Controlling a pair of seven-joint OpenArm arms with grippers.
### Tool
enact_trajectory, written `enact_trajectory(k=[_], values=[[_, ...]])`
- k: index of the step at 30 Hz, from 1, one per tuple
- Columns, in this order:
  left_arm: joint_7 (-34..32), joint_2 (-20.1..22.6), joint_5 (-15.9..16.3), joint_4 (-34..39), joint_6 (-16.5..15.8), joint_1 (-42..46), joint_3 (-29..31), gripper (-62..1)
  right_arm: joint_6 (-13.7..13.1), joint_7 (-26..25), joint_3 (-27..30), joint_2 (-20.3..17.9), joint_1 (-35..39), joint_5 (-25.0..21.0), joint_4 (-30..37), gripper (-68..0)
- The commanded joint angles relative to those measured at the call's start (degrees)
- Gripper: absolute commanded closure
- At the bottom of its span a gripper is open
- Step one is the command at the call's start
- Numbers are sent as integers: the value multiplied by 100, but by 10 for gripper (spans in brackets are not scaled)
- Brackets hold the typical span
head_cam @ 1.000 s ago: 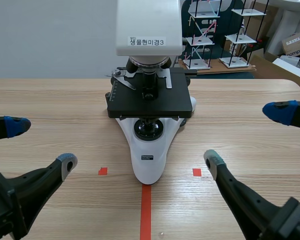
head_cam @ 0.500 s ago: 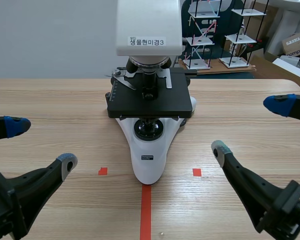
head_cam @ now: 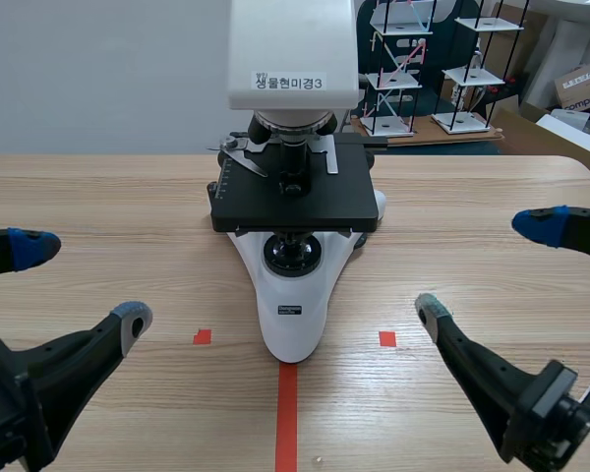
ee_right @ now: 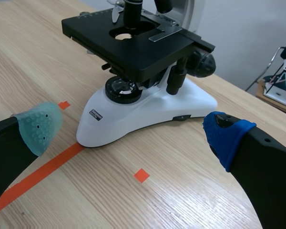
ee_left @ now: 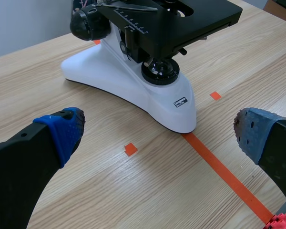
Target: Return to the home posture
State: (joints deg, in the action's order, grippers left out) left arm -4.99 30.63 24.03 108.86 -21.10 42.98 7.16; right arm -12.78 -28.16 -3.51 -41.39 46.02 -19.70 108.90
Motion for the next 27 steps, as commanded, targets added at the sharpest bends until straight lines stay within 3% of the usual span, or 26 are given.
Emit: enact_trajectory(k=[1,19,27], values=[[-103,-28,37,133,-7,0,-7,-623,26,-87,0,13,-96,-46,20,-679],[-103,-28,37,133,-7,0,-7,-623,28,-293,-577,17,-686,-46,-409,-679],[-101,-28,37,133,-7,0,-7,-623,28,-264,-723,264,-890,2,-409,-679]])
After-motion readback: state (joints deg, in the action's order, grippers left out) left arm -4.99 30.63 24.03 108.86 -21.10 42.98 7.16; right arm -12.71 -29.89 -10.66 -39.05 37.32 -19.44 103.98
